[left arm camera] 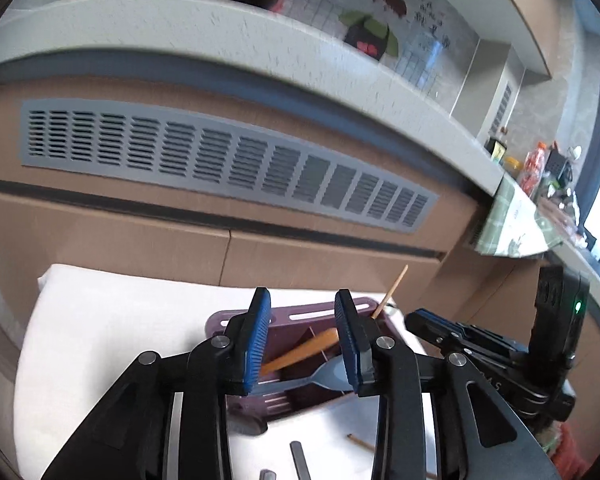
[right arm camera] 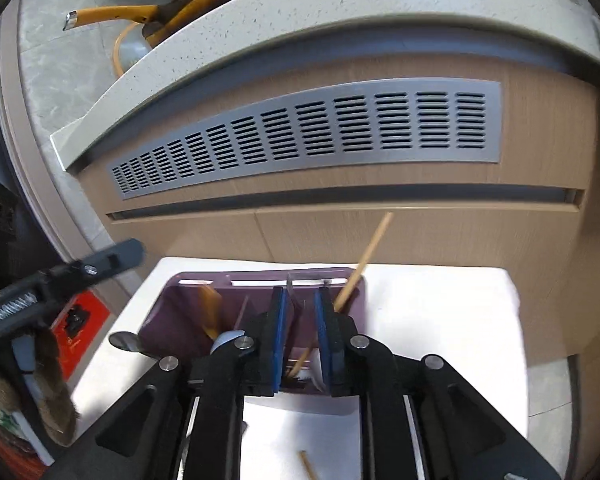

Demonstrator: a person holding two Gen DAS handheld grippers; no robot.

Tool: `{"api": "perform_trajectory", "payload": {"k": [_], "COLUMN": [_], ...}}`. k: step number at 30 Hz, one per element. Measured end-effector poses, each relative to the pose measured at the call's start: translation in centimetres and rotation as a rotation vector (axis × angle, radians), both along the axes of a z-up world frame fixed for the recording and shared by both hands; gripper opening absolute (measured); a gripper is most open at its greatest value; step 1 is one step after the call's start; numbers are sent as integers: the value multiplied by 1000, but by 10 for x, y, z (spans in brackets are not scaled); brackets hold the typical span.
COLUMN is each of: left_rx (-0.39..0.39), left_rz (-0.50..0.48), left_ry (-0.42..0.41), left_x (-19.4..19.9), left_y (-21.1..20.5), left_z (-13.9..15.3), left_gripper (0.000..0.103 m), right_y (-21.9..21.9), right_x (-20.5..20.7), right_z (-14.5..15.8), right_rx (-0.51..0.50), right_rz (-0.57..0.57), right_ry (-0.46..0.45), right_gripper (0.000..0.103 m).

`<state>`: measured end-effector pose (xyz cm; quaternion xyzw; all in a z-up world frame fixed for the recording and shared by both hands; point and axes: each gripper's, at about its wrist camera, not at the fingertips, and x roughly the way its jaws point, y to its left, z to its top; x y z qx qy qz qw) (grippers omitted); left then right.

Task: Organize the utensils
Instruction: 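Open both tools over the holder to drop the wooden spoon and scoop, then grasp the white-ball metal spoon with the right tool while the left tool approaches the dark spoon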

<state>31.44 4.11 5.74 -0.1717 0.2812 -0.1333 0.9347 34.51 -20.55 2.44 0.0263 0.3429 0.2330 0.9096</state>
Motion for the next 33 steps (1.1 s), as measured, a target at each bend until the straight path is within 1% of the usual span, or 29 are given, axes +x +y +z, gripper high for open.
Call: {"api": "perform_trajectory", "payload": {"k": [3, 5, 6, 7, 9, 11, 12, 13, 16, 18, 20, 24, 26, 27, 33], "left_rx": [10, 47, 67, 85, 99, 101, 106, 115, 156, 185, 213, 266, 296, 298, 301], "left_rz": [36, 46, 51, 54, 58, 45, 14, -25, -101, -144, -160, -122, -89, -79, 11], "left_ry": [-52, -58, -47, -32, 7, 71, 119, 174, 286, 323, 343, 360, 365, 366, 367], "left_x": [-34, -58, -68, -77, -95, -110, -114, -118, -129, -130, -130, -122, -120, -120, -127], "left_y": [7, 8, 10, 10, 11, 11, 8, 4, -9, -18, -27, -31, -29, -27, -1], "left_z": [11, 10, 8, 4, -10, -32, -46, -62, -100, -114, -124, -132, -135, -136, -141], "left_gripper": [34, 34, 34, 34, 34, 34, 34, 34, 34, 34, 34, 34, 34, 34, 34], "right_y": [-7, -14, -17, -19, -23, -21, -20, -16, -12, -14, -14, -17, -16, -15, 20], "right_x": [-22, -43, -51, -58, -68, -82, -87, -96, -120, -132, -140, -146, -149, -151, -168], "right_z": [12, 17, 19, 18, 12, -6, -12, -22, -46, -61, -72, -86, -89, -90, -88], "right_rx": [-27, -38, -42, -46, -45, -54, -67, -93, -141, -142, -147, -157, -154, -157, -214], "right_rz": [-31, -45, -41, -33, -2, 54, 73, 100, 142, 154, 158, 144, 152, 161, 304], "right_ry": [-82, -132, -142, -138, -101, -33, -15, 4, 46, 88, 110, 141, 144, 140, 86], "right_gripper": [16, 20, 22, 24, 24, 24, 24, 24, 24, 24, 24, 24, 24, 24, 24]}}
